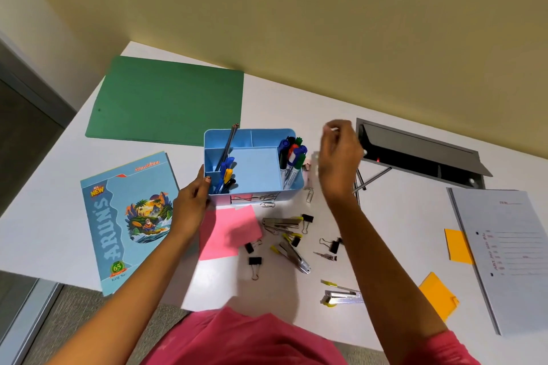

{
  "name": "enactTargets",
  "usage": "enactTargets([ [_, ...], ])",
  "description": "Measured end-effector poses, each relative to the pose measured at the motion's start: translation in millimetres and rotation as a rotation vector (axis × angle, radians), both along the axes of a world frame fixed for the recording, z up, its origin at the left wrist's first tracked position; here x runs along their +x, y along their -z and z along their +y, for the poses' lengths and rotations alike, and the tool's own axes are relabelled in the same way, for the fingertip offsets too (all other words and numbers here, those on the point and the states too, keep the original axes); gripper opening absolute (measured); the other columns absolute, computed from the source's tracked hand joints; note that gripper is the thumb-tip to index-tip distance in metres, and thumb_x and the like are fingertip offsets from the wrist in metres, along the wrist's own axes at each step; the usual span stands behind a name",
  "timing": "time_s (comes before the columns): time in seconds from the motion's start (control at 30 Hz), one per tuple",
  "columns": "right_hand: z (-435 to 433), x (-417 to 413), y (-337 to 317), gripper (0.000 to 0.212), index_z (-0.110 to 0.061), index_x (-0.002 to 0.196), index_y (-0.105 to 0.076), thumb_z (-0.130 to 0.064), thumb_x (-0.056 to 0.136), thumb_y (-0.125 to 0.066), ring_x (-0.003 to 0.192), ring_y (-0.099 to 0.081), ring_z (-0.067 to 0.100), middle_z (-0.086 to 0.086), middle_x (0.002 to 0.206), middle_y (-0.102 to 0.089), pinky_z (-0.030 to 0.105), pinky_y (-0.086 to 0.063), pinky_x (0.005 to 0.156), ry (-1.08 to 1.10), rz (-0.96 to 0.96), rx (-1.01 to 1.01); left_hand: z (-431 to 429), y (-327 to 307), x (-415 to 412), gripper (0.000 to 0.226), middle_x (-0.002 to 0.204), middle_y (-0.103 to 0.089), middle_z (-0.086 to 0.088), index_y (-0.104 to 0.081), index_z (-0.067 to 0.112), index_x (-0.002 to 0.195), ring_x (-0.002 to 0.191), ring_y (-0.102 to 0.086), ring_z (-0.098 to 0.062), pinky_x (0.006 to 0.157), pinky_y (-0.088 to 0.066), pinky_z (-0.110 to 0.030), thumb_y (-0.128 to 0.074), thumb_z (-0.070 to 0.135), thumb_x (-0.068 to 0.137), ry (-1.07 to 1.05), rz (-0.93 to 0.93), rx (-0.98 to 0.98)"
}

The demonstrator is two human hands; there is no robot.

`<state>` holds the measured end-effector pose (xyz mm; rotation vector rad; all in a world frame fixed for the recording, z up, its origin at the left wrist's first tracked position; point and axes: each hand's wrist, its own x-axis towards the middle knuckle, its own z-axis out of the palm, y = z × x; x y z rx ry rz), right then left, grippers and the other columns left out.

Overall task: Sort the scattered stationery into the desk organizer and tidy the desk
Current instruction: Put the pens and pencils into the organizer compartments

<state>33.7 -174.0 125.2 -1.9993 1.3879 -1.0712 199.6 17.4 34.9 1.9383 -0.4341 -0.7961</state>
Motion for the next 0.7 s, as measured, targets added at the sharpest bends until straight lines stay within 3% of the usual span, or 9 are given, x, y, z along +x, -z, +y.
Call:
enactTargets([
  [0.1,-25,-43,31,0.015,-0.003,0.101,-0.061,-0.006,0.096,-0.048,0.085,-0.059,0.023,0.013,0.096,-0.062,0.024,-0.047,0.068,0.149,0.144,0.041,1,-1,1,0.033,0.065,-0.054,-0.003,-0.061,0.018,0.078,0.068,-0.050,-0.023,0.078,-0.051,-0.051,-0.044,0.037,0.100,0.007,0.006,0.001],
  [0.2,-44,-81,58,0.019,0.001,0.100,-0.064,0.009,0.087,-0.052,0.093,-0.057,0.033,0.021,0.104,-0.057,0.038,-0.047,0.076,0.184,0.388,0.147,0,-2,-1,0.035,0.066,-0.054,-0.005,-0.060,0.018,0.075,0.067,-0.050,-0.023,0.070,-0.046,-0.044,-0.043,0.035,0.100,0.006,0.008,-0.008],
  [0.3,-51,-107,75,0.032,0.000,0.098,-0.066,0.020,0.075,-0.055,0.092,-0.056,0.033,0.022,0.104,-0.054,0.033,-0.046,0.069,0.131,0.524,0.239,0,-1,0,0.036,0.064,-0.053,-0.007,-0.056,0.021,0.069,0.066,-0.048,-0.023,0.067,-0.037,-0.037,-0.044,0.034,0.100,0.004,0.002,0.002],
  [0.43,-55,-125,96,0.023,0.002,0.099,-0.067,0.012,0.079,-0.060,0.082,-0.059,0.030,0.020,0.101,-0.055,0.033,-0.050,0.067,0.043,0.666,0.242,1,2,2,0.038,0.066,-0.055,-0.008,-0.059,0.015,0.072,0.067,-0.049,-0.023,0.071,-0.045,-0.045,-0.045,0.038,0.099,-0.009,0.019,0.003],
  [0.5,-54,-129,98,0.018,-0.004,0.100,-0.064,0.003,0.087,-0.054,0.092,-0.055,0.031,0.016,0.107,-0.052,0.033,-0.046,0.074,0.006,0.683,0.302,1,1,2,0.038,0.063,-0.052,-0.005,-0.056,0.022,0.067,0.066,-0.048,-0.023,0.071,-0.044,-0.043,-0.045,0.038,0.099,-0.013,0.020,0.005],
  [0.57,-53,-132,98,0.017,-0.010,0.099,-0.062,-0.002,0.089,-0.050,0.095,-0.052,0.029,0.013,0.110,-0.049,0.030,-0.041,0.074,-0.023,0.697,0.327,1,2,1,0.037,0.066,-0.055,-0.008,-0.062,0.019,0.074,0.068,-0.050,-0.024,0.071,-0.046,-0.044,-0.044,0.041,0.098,-0.011,0.028,0.001],
  [0.7,-46,-129,94,0.013,-0.004,0.097,-0.062,0.002,0.088,-0.056,0.082,-0.057,0.026,0.013,0.103,-0.052,0.033,-0.051,0.069,-0.037,0.614,0.190,1,1,-1,0.045,0.066,-0.055,-0.010,-0.066,0.006,0.090,0.068,-0.051,-0.024,0.068,-0.041,-0.038,-0.042,0.043,0.099,-0.009,0.036,0.000],
])
